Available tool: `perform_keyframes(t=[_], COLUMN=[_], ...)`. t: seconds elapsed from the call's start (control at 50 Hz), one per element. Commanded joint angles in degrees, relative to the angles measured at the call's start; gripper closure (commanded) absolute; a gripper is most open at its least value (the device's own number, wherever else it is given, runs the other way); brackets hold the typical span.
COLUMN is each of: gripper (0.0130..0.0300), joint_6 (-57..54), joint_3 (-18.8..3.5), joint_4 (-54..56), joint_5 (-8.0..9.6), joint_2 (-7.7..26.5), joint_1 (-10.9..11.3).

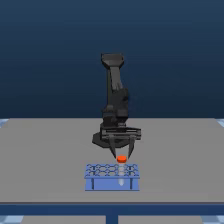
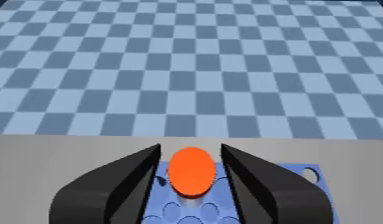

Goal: Pick up the centrifuge tube on the rack

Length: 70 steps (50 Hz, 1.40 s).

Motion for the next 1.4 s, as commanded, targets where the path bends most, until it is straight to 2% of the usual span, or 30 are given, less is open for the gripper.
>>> perform_keyframes(t=[0.02,0.46,0.84,0.86,1.4], gripper=[0.013,0.013,0.013,0.03,0.03], joint_6=[4.21,12.17,12.93,12.93,12.45], joint_3=[0.39,1.58,1.72,1.72,1.65], joint_4=[-3.28,-11.02,-11.75,-11.75,-11.3], joint_5=[-1.28,-4.2,-4.57,-4.57,-4.31], joint_2=[0.61,2.89,3.17,3.17,3.01], joint_1=[0.0,0.0,0.0,0.0,-0.02])
